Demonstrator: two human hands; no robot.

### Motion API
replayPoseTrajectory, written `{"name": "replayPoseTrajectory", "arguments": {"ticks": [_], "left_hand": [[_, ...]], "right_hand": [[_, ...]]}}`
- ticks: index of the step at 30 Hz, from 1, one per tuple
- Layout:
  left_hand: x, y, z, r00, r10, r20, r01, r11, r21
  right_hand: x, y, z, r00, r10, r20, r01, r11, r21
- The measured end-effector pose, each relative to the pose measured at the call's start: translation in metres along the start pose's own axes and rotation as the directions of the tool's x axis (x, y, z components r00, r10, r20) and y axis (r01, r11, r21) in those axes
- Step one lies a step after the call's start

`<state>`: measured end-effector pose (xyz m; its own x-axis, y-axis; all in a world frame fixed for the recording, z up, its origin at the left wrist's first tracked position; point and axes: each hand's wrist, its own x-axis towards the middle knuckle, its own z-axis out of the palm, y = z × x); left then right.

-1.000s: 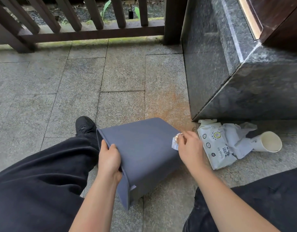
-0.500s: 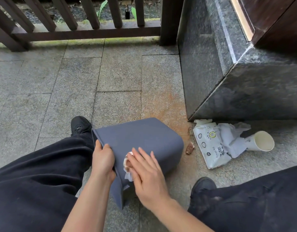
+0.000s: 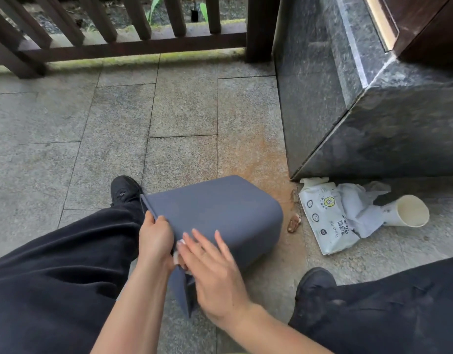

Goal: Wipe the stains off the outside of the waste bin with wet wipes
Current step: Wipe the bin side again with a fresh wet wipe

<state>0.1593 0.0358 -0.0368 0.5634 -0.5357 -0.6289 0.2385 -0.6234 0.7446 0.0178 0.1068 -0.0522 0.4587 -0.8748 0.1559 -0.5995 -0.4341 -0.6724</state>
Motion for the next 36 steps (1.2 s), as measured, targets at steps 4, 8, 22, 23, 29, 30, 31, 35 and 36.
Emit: {"name": "replayPoseTrajectory", "arguments": {"ticks": [4, 8, 22, 23, 29, 30, 31, 35, 36], "left_hand": [[0.001, -0.005, -0.004, 1.000, -0.025, 0.000, 0.025, 1.000, 0.002], [-0.003, -0.005, -0.006, 0.999, -0.048, -0.026, 0.049, 0.998, 0.043], [-0.021, -0.012, 0.003, 0.953, 0.277, 0.124, -0.302, 0.822, 0.483], [-0.025, -0.013, 0.006, 0.941, 0.304, 0.146, -0.335, 0.796, 0.503], [-0.033, -0.012, 0.012, 0.880, 0.394, 0.264, -0.472, 0.673, 0.570], [-0.031, -0.010, 0.012, 0.878, 0.393, 0.273, -0.476, 0.657, 0.584], [-0.030, -0.009, 0.011, 0.879, 0.390, 0.275, -0.475, 0.648, 0.596], [-0.026, -0.010, 0.012, 0.886, 0.398, 0.237, -0.456, 0.663, 0.594], [-0.027, -0.011, 0.013, 0.888, 0.392, 0.240, -0.454, 0.670, 0.587]], "right_hand": [[0.006, 0.037, -0.016, 1.000, -0.023, 0.015, 0.025, 0.992, -0.123], [-0.004, 0.121, -0.053, 0.805, 0.576, -0.143, -0.593, 0.783, -0.189], [-0.017, 0.127, -0.045, 0.782, 0.623, -0.012, -0.598, 0.744, -0.298], [-0.020, 0.136, -0.047, 0.705, 0.709, -0.020, -0.692, 0.681, -0.238], [0.001, 0.048, 0.015, 0.928, 0.372, -0.022, -0.370, 0.927, 0.068], [0.002, 0.031, 0.019, 0.963, 0.266, -0.028, -0.262, 0.958, 0.115], [0.001, 0.025, 0.021, 0.989, 0.147, -0.017, -0.143, 0.980, 0.141], [0.008, 0.093, 0.007, 0.995, 0.094, -0.040, -0.095, 0.995, -0.031], [0.010, 0.120, 0.001, 0.946, 0.321, -0.047, -0.324, 0.943, -0.075]]}}
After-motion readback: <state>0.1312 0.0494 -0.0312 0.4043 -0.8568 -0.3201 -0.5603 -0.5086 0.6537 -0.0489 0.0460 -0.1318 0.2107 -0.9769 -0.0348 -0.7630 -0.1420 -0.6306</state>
